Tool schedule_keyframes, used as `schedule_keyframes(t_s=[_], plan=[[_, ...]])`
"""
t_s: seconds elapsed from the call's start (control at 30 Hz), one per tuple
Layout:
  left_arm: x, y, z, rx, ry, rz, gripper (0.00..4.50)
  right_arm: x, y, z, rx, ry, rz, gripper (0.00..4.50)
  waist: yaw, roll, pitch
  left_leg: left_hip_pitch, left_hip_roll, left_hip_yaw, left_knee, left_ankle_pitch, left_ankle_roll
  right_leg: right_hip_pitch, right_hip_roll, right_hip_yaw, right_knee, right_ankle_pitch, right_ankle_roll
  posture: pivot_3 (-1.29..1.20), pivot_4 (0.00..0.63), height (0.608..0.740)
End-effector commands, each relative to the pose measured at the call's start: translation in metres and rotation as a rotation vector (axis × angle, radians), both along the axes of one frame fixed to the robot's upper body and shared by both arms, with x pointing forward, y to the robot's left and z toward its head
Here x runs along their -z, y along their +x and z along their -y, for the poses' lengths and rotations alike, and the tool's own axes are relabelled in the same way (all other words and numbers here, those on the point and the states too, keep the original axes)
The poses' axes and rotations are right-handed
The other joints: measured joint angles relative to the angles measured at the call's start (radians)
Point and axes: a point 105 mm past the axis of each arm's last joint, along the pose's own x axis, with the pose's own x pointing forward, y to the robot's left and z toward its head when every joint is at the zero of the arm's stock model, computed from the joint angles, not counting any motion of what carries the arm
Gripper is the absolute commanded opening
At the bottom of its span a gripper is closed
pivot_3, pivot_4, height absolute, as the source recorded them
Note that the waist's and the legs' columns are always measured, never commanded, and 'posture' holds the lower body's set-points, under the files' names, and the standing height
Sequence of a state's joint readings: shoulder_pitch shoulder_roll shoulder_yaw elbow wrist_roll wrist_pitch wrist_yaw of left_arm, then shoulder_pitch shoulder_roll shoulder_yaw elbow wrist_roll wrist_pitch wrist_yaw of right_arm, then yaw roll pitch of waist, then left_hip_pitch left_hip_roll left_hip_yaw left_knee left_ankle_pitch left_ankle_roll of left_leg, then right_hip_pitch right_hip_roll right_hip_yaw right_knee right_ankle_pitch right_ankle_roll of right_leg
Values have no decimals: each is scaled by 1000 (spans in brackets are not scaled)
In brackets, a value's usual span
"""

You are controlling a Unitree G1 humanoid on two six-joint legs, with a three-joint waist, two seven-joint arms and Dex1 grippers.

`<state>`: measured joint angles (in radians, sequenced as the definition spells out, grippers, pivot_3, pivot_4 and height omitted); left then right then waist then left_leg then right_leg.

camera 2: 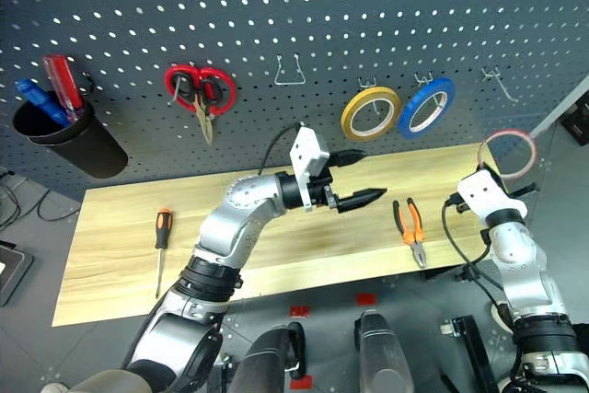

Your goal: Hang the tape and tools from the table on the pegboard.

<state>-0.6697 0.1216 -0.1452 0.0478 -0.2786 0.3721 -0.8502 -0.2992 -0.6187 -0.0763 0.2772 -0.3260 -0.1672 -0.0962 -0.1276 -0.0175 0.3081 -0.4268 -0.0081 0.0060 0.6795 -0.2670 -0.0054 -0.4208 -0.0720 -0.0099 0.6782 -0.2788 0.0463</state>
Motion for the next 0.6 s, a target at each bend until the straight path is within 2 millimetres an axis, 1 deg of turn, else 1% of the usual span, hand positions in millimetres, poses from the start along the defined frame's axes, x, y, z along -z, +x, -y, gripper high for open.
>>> schedule_keyframes(t_s=[0.03,0.2,0.3,0.43,0.6], plan=[[-11,-5,1,-13,-36,27,4500,-22,4,3,3,-25,125,52,-1,0,-16,0,0,0,0,0,0,0,0,0,0,0,0,-312,166,740],[-15,-2,5,-19,-41,39,4500,-34,25,-5,-61,-1,161,52,-15,0,-33,0,0,0,0,0,0,1,1,0,-1,0,0,-294,152,740],[-18,-1,10,-10,-44,49,4500,-38,39,-10,-103,40,145,52,-20,1,-40,0,0,1,-1,0,0,0,2,0,-1,0,0,-282,146,740],[-22,3,15,-8,-50,61,4500,-37,52,-14,-149,97,97,52,-24,2,-46,0,0,1,-1,0,0,1,2,0,-1,0,0,-276,145,740],[-29,5,21,-7,-59,78,4500,-28,69,-15,-204,274,-26,52,-38,2,-47,0,0,1,-1,0,1,1,2,0,0,0,0,-261,144,740]])
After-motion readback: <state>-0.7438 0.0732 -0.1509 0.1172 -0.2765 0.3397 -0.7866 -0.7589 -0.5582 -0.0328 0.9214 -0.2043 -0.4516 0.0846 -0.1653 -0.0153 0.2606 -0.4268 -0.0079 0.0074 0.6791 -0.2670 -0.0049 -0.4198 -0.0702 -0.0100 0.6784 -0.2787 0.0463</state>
